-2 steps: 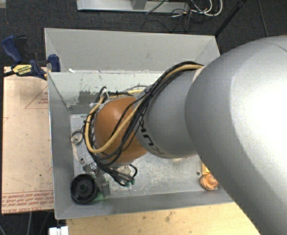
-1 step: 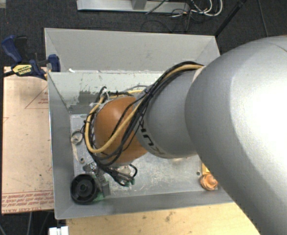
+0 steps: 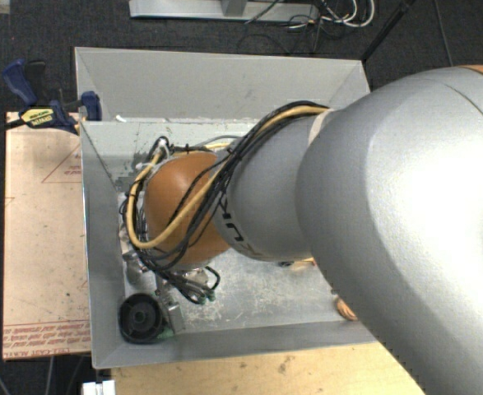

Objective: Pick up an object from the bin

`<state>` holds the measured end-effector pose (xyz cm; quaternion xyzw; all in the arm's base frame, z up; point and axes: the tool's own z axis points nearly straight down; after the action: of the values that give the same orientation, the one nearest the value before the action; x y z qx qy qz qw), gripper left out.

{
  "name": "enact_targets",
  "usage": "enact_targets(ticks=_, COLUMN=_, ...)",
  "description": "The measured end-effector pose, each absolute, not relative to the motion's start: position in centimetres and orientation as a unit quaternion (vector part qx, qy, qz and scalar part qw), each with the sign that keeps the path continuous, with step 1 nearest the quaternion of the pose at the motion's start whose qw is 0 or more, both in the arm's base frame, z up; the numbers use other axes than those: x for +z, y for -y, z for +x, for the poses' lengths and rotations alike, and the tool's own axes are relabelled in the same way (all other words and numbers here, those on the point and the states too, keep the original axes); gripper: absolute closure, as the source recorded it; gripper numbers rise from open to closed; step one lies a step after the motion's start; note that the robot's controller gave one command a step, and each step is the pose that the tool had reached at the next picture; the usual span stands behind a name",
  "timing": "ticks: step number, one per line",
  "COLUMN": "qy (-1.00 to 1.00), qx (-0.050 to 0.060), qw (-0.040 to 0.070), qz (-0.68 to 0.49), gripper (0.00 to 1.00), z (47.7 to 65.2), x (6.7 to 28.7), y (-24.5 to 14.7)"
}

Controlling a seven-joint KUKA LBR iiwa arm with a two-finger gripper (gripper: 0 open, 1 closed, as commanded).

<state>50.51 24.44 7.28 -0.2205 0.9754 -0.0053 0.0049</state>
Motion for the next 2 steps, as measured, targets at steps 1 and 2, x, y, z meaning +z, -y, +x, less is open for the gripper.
enact_targets(ticks=1, qy=-0.976, qx=-0.011, qw=-0.008, qz=-0.219, gripper=1.0, z=50.14, x=7.27, y=-23.93)
enact_targets(ticks=2, qy=-0.976, qx=-0.011, qw=-0.008, qz=-0.219, gripper=1.0, z=50.14, x=7.27, y=-23.92)
